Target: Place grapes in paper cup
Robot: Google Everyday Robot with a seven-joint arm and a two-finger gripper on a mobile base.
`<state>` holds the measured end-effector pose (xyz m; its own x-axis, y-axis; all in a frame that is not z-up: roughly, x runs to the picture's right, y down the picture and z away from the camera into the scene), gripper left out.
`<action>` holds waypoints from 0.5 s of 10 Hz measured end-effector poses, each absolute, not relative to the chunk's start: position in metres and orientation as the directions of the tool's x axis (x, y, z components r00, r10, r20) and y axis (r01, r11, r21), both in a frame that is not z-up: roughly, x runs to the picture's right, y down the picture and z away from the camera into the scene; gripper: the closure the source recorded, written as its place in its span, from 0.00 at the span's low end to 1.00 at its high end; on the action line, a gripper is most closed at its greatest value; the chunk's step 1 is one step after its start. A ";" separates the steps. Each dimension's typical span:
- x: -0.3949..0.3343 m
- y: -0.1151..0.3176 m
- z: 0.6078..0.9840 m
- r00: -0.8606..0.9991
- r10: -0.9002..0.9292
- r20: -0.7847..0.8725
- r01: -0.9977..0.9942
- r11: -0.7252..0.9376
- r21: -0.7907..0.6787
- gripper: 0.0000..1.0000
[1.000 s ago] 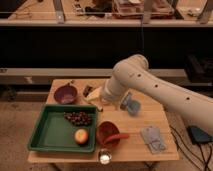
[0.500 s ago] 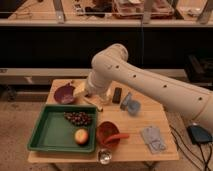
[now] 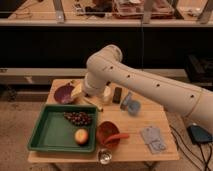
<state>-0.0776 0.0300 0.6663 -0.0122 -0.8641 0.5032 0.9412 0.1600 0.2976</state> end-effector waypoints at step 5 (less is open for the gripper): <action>-0.101 0.019 0.675 -0.088 -0.886 0.456 0.958 0.050 0.282 0.20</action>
